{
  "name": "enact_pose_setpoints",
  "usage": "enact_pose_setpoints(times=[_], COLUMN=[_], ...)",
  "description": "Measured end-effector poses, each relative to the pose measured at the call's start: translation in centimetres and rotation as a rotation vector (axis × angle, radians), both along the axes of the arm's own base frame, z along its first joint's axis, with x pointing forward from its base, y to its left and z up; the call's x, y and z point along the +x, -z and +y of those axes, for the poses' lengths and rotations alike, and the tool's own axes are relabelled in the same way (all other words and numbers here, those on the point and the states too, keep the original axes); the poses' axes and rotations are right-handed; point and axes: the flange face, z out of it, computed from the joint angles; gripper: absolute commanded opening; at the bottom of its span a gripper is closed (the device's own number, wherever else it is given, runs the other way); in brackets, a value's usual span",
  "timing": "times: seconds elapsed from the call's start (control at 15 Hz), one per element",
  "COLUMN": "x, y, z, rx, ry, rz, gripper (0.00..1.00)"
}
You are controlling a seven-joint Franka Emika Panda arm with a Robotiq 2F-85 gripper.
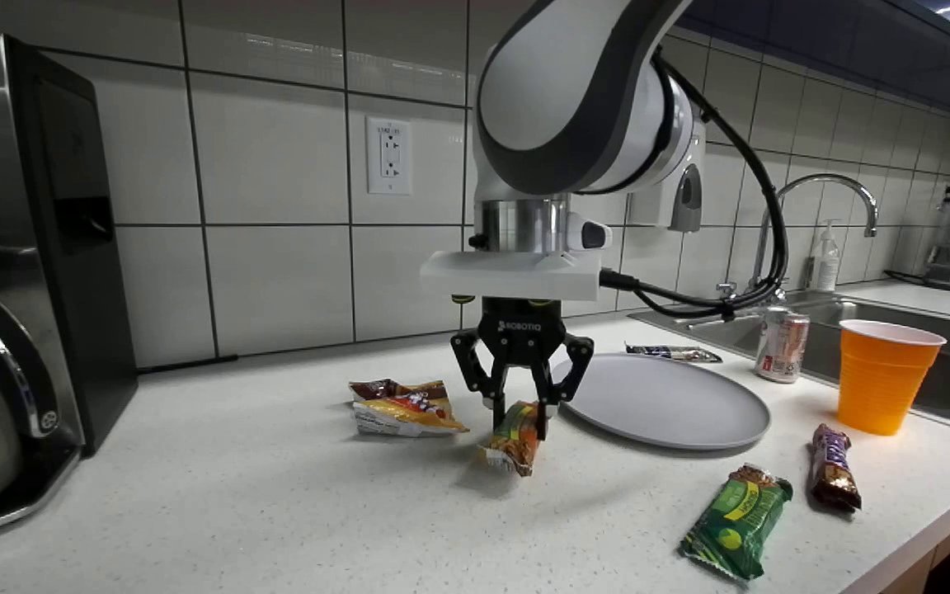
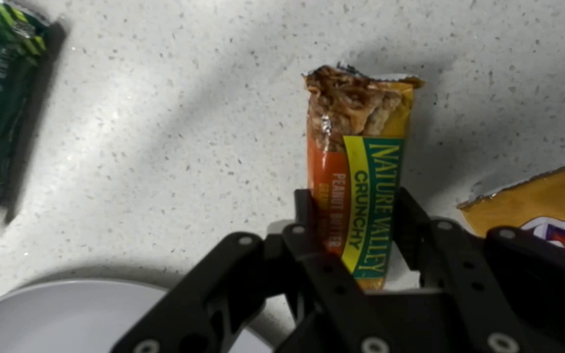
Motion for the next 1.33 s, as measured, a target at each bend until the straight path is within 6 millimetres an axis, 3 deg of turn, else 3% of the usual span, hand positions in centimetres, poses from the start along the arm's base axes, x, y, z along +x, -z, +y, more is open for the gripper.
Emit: enact_pose_setpoints(times=[0.6, 1.33], x=[-1.3, -1.3], y=[-2.4, -4.2], z=[-1.6, -7.9], rx=[0.004, 0.004], ry=[0.019, 0.105], rz=[-0.021, -0.035], gripper=[0.17, 0.17])
